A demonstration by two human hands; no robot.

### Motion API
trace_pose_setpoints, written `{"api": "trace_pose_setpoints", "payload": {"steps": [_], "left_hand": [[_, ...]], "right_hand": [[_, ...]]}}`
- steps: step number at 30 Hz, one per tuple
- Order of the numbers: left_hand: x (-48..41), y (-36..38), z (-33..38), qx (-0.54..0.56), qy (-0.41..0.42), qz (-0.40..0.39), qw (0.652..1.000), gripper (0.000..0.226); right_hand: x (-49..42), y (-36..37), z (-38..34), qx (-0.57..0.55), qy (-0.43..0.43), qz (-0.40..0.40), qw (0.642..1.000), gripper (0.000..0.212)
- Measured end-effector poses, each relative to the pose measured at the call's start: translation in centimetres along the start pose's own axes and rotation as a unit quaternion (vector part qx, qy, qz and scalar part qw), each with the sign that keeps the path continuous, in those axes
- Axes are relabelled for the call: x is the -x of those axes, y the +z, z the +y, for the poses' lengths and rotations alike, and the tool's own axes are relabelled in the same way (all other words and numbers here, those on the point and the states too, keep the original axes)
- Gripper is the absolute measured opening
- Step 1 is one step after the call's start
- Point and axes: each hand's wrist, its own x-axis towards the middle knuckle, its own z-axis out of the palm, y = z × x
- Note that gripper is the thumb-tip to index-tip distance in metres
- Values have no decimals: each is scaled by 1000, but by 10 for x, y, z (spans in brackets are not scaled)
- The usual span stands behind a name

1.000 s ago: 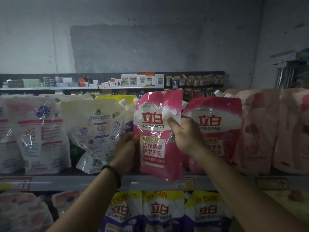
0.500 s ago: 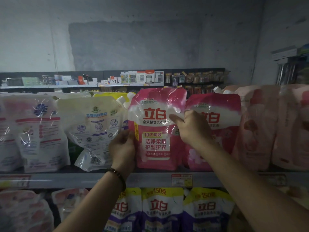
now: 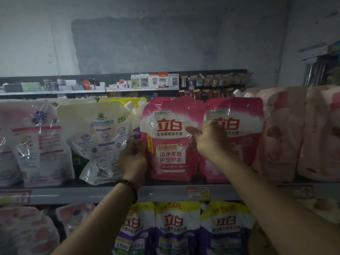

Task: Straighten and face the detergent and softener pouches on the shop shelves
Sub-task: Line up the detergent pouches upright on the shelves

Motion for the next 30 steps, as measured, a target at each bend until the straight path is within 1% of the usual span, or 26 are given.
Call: {"api": "trace_pose_setpoints", "payload": {"steps": [2,5,8,11,14,15,17,19,20,21,24,27,30], "left_hand": [[-1,-2,-4,-5,-5,-13,1000,7],[1,-4,-5,-10,-11,-15,1000,8],[4,-4,-4,-11,-7,-25,1000,10],[8,-5,-4,-17,1,-23,1000,11],[11,-5,-3,-19,-1,-36,999,11],[12,-6,-3,-19,0,-39,999,9],[13,-7,-3,-21,6,-45,999,6],[13,-8,-6,-23,14,-53,998,13],[13,-8,-6,-24,17,-56,998,9],[13,-8,-7,-26,19,-56,998,6],[12,-10,-8,-29,11,-60,998,11],[14,-12,-5,-38,19,-75,996,14],[20,-14,3,-49,33,-94,994,26]], "right_hand": [[-1,1,1,-1,1,-6,1000,51],[-5,1,0,7,6,1,1000,46],[-7,0,2,6,10,23,1000,43],[-9,-1,5,-35,3,46,998,37],[-10,-7,5,-34,-14,73,997,27],[-9,-9,4,-34,-19,78,996,28],[-10,-10,4,-39,-19,86,995,43],[-10,-12,5,-38,-24,95,994,38],[-11,-13,6,-39,-25,97,994,36],[-12,-14,8,-44,-25,98,994,37],[-12,-15,14,-74,-19,90,993,44],[-11,-15,16,-75,-20,91,993,41],[-9,-16,16,-65,-20,96,993,34]]}}
